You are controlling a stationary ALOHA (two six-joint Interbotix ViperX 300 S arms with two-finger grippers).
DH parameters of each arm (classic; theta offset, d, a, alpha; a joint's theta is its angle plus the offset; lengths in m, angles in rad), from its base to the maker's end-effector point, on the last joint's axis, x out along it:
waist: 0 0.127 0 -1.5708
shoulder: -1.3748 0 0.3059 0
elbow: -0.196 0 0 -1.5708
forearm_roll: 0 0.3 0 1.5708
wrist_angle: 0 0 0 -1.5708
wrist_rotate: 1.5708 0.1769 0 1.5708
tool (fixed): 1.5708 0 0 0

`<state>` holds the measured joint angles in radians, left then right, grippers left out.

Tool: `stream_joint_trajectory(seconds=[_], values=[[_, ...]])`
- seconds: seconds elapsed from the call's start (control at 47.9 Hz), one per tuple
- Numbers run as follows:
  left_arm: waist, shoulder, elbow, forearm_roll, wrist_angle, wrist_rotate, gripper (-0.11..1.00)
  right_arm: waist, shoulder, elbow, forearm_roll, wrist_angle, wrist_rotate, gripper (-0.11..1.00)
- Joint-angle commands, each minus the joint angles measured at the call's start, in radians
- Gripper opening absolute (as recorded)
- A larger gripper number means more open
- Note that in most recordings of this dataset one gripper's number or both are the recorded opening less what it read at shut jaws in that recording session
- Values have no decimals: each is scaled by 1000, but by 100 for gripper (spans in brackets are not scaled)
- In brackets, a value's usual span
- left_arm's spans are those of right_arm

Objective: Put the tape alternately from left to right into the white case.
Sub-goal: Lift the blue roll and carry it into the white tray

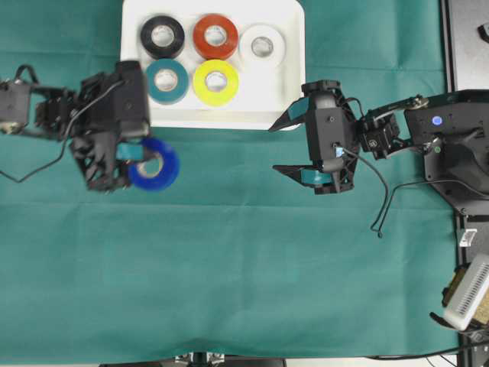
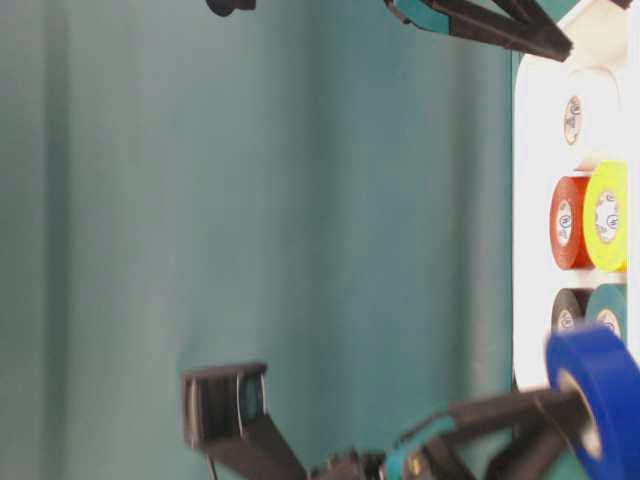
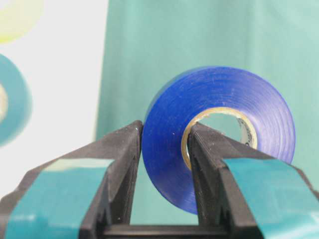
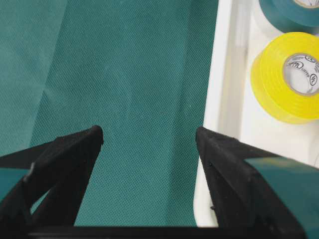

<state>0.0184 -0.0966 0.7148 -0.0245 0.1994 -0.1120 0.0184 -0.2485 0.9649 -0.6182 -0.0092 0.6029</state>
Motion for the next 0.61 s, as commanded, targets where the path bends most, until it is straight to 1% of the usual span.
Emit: stream_joint_trajectory(seconds=[0.0,0.104,0.188,0.334,0.585], values=[[35,14,-55,3,-25,29,-3,2,-15,-8,2,-9,2,81],[77,60,-101,2,-40,66,-3,3,-15,-8,3,-9,2,81],[110,103,-146,3,-44,83,-3,3,-14,-8,2,-9,2,81],[149,166,-215,2,-46,100,-3,2,-12,-3,2,-12,2,81],[193,253,-321,3,-52,118,-3,3,-11,2,2,-34,2,81]])
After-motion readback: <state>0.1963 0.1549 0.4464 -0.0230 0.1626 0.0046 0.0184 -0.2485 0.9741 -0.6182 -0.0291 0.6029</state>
